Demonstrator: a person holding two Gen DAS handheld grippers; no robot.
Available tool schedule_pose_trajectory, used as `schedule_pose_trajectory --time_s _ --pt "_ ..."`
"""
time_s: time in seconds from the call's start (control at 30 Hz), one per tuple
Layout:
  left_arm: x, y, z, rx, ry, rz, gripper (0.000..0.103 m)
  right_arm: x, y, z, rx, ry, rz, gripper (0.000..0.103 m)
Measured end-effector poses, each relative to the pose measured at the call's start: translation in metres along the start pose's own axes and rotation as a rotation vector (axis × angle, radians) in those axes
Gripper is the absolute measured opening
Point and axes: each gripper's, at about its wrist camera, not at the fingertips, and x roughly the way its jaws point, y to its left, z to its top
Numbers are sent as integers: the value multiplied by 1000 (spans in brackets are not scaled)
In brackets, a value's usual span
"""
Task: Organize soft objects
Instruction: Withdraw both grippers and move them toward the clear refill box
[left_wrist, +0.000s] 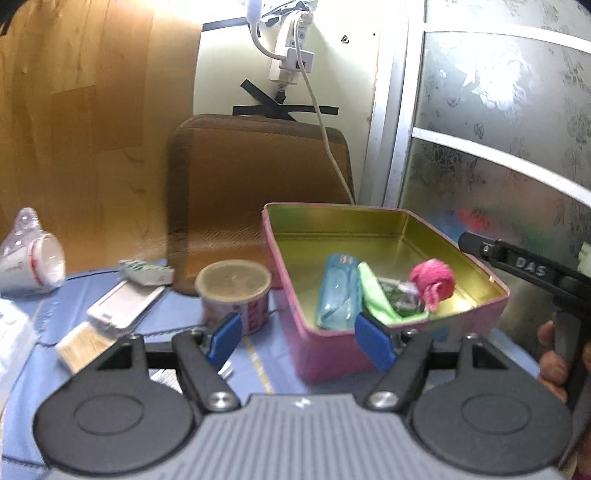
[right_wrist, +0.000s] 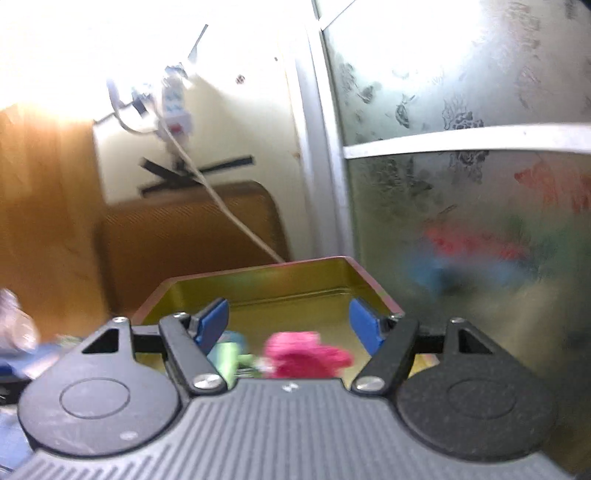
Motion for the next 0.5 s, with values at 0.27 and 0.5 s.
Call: schedule_pose_trajectory --time_s 0.27,0.5 --pt "-24 -4 -32 81 3 44 75 -44 32 -38 80 43 87 74" --pt "-27 6 -46 60 38 68 76 -53 44 -46 67 71 94 74"
